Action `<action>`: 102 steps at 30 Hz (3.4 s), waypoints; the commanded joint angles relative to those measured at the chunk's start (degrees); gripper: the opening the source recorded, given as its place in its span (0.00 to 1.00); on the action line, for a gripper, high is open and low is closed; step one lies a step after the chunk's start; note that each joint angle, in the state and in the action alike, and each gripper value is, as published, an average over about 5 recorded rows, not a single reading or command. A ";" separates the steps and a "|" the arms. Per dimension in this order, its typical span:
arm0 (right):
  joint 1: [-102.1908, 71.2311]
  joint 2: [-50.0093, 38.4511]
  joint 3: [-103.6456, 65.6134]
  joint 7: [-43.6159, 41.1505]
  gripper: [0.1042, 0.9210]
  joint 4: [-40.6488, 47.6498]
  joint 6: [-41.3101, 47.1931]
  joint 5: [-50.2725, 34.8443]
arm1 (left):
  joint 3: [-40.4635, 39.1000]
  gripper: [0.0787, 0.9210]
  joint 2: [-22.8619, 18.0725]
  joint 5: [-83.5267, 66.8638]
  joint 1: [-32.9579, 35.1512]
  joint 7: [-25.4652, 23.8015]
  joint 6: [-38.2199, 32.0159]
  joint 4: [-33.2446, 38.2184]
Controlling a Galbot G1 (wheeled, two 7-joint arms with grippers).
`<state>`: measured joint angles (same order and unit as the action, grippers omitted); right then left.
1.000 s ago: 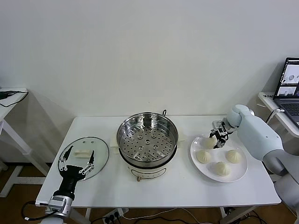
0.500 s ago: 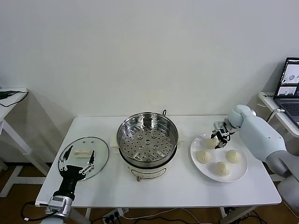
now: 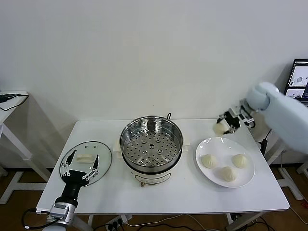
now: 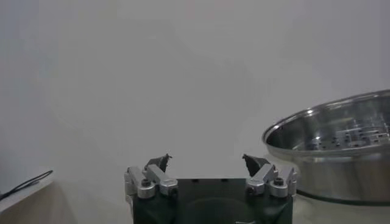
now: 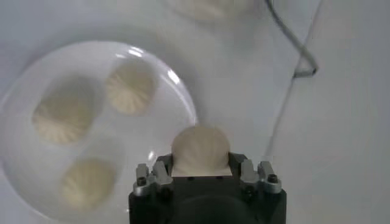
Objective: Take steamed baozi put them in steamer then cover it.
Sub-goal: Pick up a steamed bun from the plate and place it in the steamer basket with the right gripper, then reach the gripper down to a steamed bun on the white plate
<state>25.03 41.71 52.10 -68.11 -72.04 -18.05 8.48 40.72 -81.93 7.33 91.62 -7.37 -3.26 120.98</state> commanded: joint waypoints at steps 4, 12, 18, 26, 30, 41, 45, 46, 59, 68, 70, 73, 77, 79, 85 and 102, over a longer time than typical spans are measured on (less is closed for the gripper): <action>23.76 1.92 21.64 0.43 0.65 -17.81 -8.05 -7.01 | 0.91 0.88 0.37 -0.11 0.24 -0.05 0.00 0.44; 26.00 15.85 26.28 2.77 0.65 -18.43 -14.34 -6.56 | 2.15 0.88 0.51 -0.42 0.03 -0.42 0.03 0.12; 21.40 24.15 25.16 3.92 0.65 -10.20 -19.16 -2.10 | 3.46 0.88 0.92 -1.30 0.10 -1.06 -0.03 -0.11; 10.02 32.41 20.11 5.30 0.65 6.38 -25.61 5.57 | 5.70 0.88 1.67 -2.87 0.23 -1.90 -0.23 -1.01; 6.23 35.63 17.83 6.69 0.65 12.38 -27.05 8.48 | 6.26 0.88 1.75 -3.39 0.19 -2.45 -0.45 -1.55; 1.02 40.63 13.22 7.95 0.65 23.69 -29.23 12.35 | 6.68 0.88 1.72 -3.71 0.27 -2.86 -0.81 -1.91; 0.06 40.81 13.07 7.94 0.65 24.31 -29.05 12.44 | 6.77 0.88 1.72 -3.79 0.30 -2.94 -0.94 -1.92; -0.17 40.83 13.03 7.94 0.65 24.43 -28.99 12.48 | 6.77 0.88 1.72 -3.80 0.29 -2.97 -0.97 -1.92; -2.42 40.76 11.92 8.15 0.71 25.60 -28.02 13.82 | 6.93 0.88 1.76 -3.80 0.24 -3.14 -1.35 -2.47; -0.50 38.51 10.56 8.23 0.88 21.78 -26.45 11.00 | 6.72 0.88 1.66 -3.74 0.43 -3.07 -1.51 -2.29; 1.62 36.48 9.70 7.24 0.88 18.86 -24.91 7.70 | 6.66 0.88 1.67 -3.72 0.60 -3.04 -1.54 -2.09; 7.64 31.41 12.07 5.26 0.88 12.74 -19.74 -0.43 | 6.30 0.88 1.66 -3.62 0.89 -2.93 -1.51 -1.46; 17.58 21.28 19.31 2.33 0.88 2.83 -9.30 -14.47 | 5.49 0.88 1.52 -3.38 1.40 -2.65 -1.39 -0.04; 20.30 15.97 21.52 0.64 0.88 -1.30 -4.21 -19.53 | 5.14 0.88 1.48 -3.19 1.73 -2.46 -1.30 0.76; 22.14 1.00 26.88 -0.68 0.88 -7.58 10.18 -27.88 | 4.34 0.88 1.71 -2.29 2.66 -2.01 -1.16 2.71; -4.82 -8.28 13.99 2.66 0.88 -2.46 26.79 -19.59 | 2.72 0.88 1.12 -1.30 2.03 -1.54 -1.35 2.01</action>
<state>28.44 38.91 69.83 -65.70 -75.03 1.07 -11.30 43.80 -80.83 5.84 93.58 -9.01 -4.63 122.85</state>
